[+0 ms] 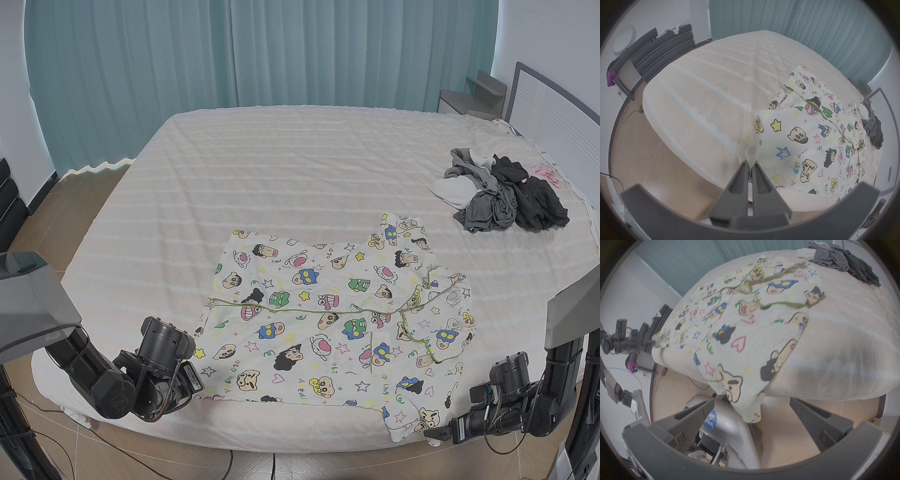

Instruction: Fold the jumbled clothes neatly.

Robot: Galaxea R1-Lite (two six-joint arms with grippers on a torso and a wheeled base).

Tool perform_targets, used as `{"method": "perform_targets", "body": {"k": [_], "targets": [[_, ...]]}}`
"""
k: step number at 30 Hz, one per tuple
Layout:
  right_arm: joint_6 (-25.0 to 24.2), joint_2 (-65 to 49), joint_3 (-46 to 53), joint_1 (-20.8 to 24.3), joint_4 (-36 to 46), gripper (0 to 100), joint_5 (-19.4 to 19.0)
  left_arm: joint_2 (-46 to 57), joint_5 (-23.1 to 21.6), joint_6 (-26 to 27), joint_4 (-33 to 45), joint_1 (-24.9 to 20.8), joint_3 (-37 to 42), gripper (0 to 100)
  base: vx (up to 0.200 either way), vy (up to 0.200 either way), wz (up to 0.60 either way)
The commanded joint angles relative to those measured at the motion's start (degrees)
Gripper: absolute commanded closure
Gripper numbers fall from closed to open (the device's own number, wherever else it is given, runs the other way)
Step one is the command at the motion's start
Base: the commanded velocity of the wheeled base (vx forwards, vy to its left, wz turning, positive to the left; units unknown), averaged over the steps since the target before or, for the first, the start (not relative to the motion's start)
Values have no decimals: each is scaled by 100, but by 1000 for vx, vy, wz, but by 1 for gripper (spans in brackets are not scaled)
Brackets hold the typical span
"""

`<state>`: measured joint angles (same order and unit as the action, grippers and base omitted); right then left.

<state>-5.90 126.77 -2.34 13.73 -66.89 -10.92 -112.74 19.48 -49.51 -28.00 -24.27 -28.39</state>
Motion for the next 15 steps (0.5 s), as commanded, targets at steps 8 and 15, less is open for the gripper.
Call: {"method": "perform_targets", "body": {"k": [8, 15], "targets": [[-438, 577, -495, 956, -17, 0, 626, 24, -50, -15, -30, -7, -8, 100, 0, 0, 0], [-535, 718, -566, 1044, -26, 100, 723, 15, -58, -15, -30, -7, -17, 100, 0, 0, 0]]}}
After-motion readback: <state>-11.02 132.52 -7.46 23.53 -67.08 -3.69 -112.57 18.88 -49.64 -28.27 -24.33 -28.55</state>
